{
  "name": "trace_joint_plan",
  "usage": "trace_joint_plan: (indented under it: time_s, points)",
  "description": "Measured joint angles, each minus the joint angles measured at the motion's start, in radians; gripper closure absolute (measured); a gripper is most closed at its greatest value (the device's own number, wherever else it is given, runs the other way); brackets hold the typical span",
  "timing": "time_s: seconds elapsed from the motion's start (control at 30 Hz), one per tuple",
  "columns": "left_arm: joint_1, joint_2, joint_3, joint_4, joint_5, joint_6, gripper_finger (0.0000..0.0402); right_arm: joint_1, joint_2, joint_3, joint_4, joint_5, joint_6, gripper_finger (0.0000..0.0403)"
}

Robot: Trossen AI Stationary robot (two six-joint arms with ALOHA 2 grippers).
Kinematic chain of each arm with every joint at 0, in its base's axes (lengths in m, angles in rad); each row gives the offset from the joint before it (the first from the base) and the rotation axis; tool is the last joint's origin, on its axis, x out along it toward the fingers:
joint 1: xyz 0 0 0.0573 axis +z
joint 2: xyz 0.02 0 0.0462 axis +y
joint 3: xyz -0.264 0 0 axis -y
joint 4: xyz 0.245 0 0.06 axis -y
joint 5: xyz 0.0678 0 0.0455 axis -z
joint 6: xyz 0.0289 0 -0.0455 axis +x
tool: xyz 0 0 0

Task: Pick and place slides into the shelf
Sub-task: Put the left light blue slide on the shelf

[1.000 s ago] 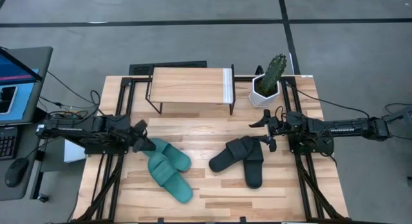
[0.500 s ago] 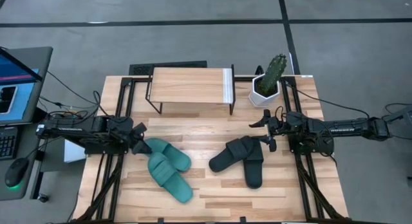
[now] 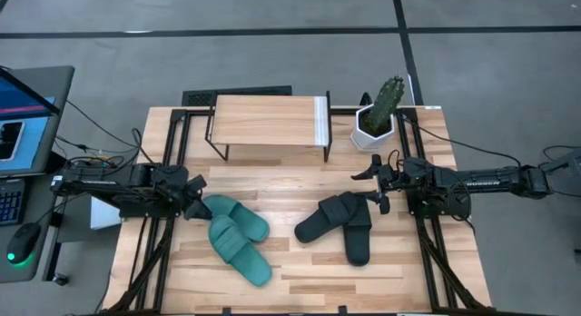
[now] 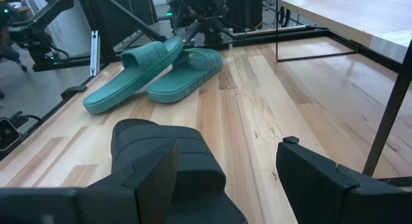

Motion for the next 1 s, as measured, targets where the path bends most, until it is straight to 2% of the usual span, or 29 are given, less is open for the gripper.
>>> trace_joint_plan:
  time_s: [1.0]
  points:
    - [0.000, 0.001, -0.007, 0.026, -0.019, 0.028, 0.0207, 0.000, 0.000, 0.000, 0.000, 0.000, 0.000, 0.0154]
